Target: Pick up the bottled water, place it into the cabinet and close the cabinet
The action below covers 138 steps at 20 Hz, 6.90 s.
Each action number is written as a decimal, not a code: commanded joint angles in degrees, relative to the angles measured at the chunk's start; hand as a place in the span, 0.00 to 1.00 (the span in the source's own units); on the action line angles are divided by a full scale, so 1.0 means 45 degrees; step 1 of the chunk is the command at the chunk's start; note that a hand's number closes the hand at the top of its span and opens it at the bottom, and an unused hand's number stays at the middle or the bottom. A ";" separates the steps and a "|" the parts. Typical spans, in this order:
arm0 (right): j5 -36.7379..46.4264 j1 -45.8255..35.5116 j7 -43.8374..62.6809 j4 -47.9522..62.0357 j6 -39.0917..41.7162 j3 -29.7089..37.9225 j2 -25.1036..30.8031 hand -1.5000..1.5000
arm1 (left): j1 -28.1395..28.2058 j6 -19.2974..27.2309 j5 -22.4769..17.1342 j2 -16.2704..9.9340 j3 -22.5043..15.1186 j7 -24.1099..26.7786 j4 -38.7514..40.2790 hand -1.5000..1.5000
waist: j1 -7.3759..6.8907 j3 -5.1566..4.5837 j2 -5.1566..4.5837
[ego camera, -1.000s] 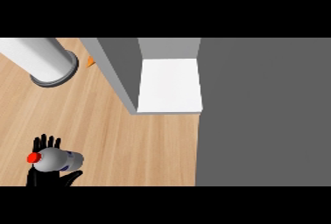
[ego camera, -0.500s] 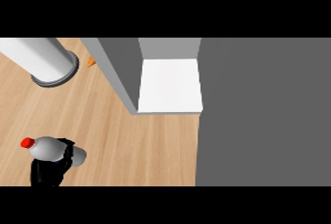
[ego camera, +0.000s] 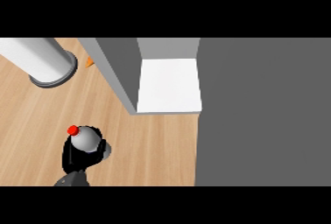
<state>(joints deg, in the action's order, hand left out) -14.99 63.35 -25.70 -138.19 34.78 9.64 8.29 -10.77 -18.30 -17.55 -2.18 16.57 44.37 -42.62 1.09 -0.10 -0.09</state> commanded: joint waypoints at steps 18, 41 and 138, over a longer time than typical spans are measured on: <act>-0.1116 -0.0251 0.0753 -0.1324 -0.0231 0.0437 -0.0087 0.00 | 0.0211 0.4437 -0.1372 0.0483 -0.6338 -0.3001 -0.7108 1.00 | -0.0265 0.0025 0.0079; -0.0803 -0.1965 0.2047 -0.1266 -0.0774 0.0076 -0.0274 0.00 | -0.6409 1.4790 -0.1714 0.0483 -1.1274 -0.7126 -0.8016 1.00 | 0.0052 0.0016 -0.0014; -0.0866 -0.3184 0.4563 -0.1836 0.1440 -0.1892 0.1815 1.00 | 0.1117 1.0875 -0.2727 -0.2889 -1.2353 -0.4827 -1.3011 0.00 | -0.0561 -0.0001 0.0082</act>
<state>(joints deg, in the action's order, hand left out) -21.43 49.38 -10.51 -136.65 42.13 2.85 14.67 -11.51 29.46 -30.67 -13.05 -37.39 22.65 -94.39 -1.00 -0.11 0.38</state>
